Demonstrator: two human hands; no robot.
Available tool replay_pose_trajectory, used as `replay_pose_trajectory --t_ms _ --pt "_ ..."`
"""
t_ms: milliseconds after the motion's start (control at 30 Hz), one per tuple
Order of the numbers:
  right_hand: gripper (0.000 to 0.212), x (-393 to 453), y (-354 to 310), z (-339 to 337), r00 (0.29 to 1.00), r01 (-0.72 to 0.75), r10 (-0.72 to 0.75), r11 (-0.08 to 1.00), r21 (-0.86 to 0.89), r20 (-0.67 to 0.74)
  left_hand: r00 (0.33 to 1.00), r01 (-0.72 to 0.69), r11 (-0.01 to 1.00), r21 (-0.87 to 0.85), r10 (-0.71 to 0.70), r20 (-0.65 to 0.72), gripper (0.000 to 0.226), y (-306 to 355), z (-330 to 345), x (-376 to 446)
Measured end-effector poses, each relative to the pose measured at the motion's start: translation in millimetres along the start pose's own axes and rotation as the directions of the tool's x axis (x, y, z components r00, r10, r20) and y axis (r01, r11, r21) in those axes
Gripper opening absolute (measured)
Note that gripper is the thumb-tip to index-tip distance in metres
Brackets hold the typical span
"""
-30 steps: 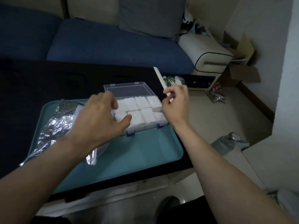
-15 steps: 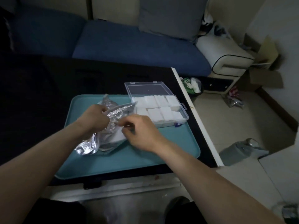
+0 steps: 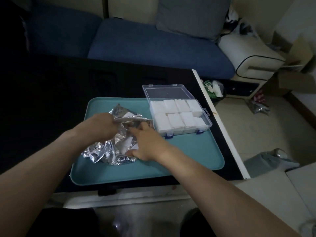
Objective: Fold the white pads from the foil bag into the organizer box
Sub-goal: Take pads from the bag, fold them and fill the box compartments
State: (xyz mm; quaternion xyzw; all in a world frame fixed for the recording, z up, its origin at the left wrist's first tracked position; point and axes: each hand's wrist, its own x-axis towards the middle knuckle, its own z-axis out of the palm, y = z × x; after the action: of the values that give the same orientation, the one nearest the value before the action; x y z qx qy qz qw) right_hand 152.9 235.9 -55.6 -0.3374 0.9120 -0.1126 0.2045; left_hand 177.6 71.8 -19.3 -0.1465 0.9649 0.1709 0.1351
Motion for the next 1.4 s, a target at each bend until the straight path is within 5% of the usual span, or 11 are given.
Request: replay_pose_trajectory --t_ms 300,400,667,867,1033,1200,1300,1400 --pt "0.078 4.7 -2.7 2.2 0.997 -0.021 0.017 0.998 -0.059 -0.077 0.999 -0.011 0.955 -0.298 0.024 0.042 0.029 4.8 1.5 -0.7" --pt "0.059 4.2 -2.9 4.7 0.988 -0.016 0.020 0.999 0.032 -0.156 0.992 -0.076 0.960 -0.271 0.100 0.076 0.042 4.5 6.3 -2.5" --pt "0.014 0.8 11.9 -1.8 0.945 0.081 -0.016 0.979 0.185 -0.327 0.988 -0.021 0.996 -0.087 0.008 -0.155 0.016 2.8 5.2 6.3" --pt "0.027 -11.2 21.1 -20.1 0.934 0.035 0.071 0.957 0.288 -0.349 0.990 0.010 1.000 0.011 -0.009 -0.141 0.020 7.7 5.7 6.7" --pt "0.046 -17.5 32.5 -37.9 0.908 -0.052 0.209 0.916 0.398 -0.363 0.985 0.031 0.999 0.024 -0.027 -0.171 0.054 10.7 2.2 4.4" --pt "0.030 -27.4 43.8 -44.4 0.907 -0.123 0.291 0.875 0.469 -0.306 0.977 -0.177 0.974 0.143 0.191 -0.094 0.091 24.3 -9.5 -11.2" --pt "0.030 -33.9 51.3 -48.7 0.903 -0.118 0.290 0.877 0.466 -0.318 0.912 -0.392 0.902 0.179 0.407 -0.055 0.124 33.0 -10.3 -21.9" --pt "0.030 -44.3 56.1 -55.9 0.905 -0.109 0.264 0.902 0.418 -0.335 0.800 -0.548 0.822 0.158 0.570 -0.189 0.127 44.8 -5.4 -24.1"
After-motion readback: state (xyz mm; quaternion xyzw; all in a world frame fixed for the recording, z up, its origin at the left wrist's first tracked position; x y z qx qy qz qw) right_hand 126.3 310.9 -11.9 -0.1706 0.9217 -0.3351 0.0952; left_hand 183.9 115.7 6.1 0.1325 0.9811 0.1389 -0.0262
